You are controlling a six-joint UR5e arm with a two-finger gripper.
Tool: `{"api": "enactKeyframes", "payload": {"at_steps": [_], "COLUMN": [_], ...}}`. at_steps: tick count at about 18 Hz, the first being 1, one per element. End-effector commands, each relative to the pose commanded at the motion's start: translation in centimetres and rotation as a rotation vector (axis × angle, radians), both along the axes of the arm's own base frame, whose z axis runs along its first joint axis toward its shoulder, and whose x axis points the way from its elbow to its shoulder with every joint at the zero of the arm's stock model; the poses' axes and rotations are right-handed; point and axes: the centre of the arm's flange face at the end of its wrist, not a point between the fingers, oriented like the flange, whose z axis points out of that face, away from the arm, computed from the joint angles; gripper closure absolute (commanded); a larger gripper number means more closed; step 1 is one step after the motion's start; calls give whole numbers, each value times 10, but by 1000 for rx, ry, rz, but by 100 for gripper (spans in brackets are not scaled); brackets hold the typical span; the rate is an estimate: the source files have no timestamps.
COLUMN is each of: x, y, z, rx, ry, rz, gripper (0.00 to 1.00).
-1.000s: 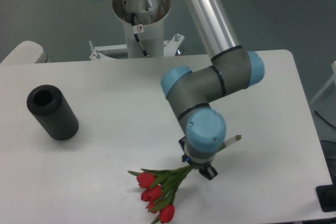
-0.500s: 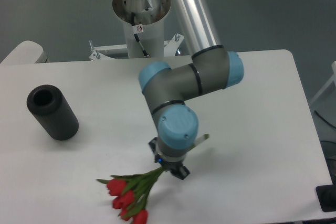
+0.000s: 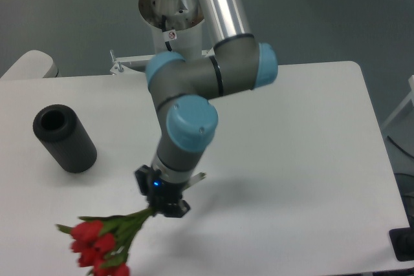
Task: Insert the flowers into the vase
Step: 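Carry the held red tulips across the table toward the black vase, then position the tulip stems above the vase opening and lower them in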
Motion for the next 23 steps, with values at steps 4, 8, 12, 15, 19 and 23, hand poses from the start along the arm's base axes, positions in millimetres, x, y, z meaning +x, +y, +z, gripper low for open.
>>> {"api": "enactKeyframes", "payload": {"at_steps": [4,8,12,15,19,23], "x": [20,41,62,83,120,148], "y": [3,-2,-21,-40,-73,-103], "z": [40,81,85,96,99,72], "rx": [183,361,414,479,525,566], "ry": [-111,-217,-284,-319,-329,-334], "rz": [-52,-126,-162,-211,-268,-327], "gripper": [96,96,97,97,96,96]}}
